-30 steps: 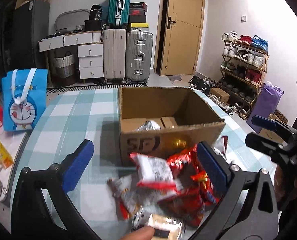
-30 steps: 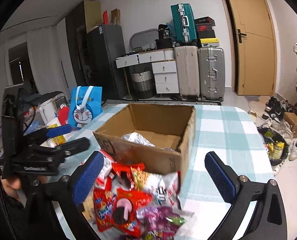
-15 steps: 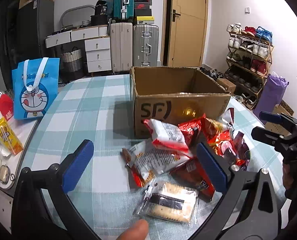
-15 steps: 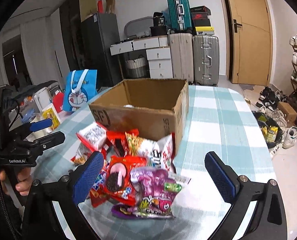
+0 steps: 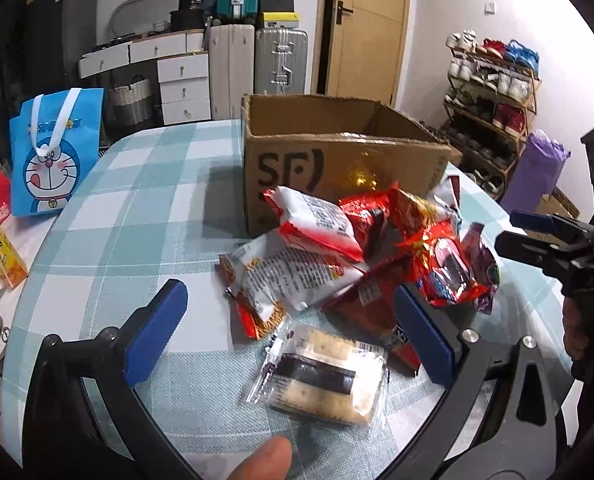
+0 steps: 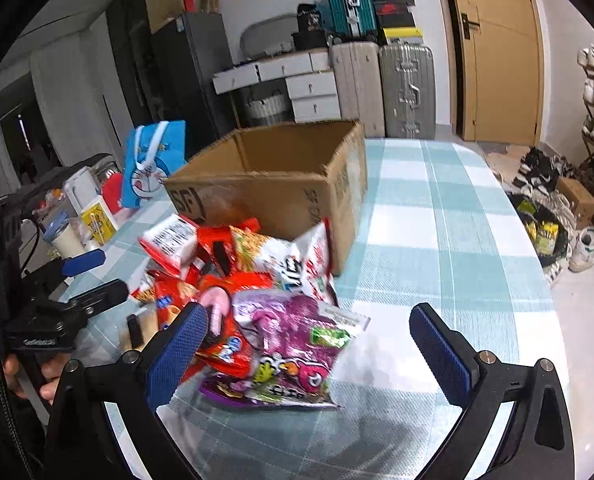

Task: Organize snacks
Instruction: 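Grasp the purple candy bag with the right gripper while the left grasps the cracker pack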

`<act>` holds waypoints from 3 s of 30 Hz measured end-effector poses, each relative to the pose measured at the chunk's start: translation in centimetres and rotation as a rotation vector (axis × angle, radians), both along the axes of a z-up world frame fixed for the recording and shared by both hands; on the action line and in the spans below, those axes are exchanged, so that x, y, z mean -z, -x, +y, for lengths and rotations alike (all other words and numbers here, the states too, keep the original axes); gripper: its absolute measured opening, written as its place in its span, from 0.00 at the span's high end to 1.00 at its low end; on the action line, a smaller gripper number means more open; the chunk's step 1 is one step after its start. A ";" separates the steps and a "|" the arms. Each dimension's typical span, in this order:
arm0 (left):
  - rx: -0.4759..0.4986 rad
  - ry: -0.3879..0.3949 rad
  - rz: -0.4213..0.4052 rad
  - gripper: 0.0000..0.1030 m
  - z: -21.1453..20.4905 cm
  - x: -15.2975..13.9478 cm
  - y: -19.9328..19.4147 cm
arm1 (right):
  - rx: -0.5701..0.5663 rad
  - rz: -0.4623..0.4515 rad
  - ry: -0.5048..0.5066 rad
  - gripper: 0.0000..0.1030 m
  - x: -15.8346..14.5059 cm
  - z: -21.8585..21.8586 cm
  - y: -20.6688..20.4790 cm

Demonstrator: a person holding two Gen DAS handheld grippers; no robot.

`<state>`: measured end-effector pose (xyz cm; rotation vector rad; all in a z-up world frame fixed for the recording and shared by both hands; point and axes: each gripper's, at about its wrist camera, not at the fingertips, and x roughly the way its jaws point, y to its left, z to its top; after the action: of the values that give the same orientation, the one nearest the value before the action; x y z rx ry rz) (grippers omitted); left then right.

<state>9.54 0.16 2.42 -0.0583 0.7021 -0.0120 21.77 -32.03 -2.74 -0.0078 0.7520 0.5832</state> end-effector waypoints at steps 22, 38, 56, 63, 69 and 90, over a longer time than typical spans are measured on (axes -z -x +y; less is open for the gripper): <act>0.160 -0.033 0.174 0.01 -0.5 3.1 -1.4 | -0.029 0.159 -0.012 0.01 3.5 0.7 -1.6; 0.240 -0.081 0.244 0.01 -1.5 5.9 -1.2 | -0.045 0.188 -0.024 0.09 3.9 0.1 -1.8; 0.246 -0.056 0.269 0.01 -1.2 6.8 -1.9 | -0.101 0.241 -0.128 0.40 4.4 -0.1 -1.9; 0.244 -0.052 0.267 0.01 -1.1 6.8 -1.9 | -0.109 0.230 -0.109 0.56 4.3 -0.1 -1.7; 0.252 -0.051 0.268 0.01 -1.2 6.8 -1.8 | -0.112 0.206 -0.095 0.56 3.8 -0.1 -1.5; 0.325 -0.063 0.237 0.42 -1.1 5.8 -0.6 | -0.079 0.172 -0.123 0.56 2.6 -1.4 -1.6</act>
<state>10.12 -0.96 -3.40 0.1176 0.9424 -0.2987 23.38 -33.39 -5.31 0.1280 0.8841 0.7115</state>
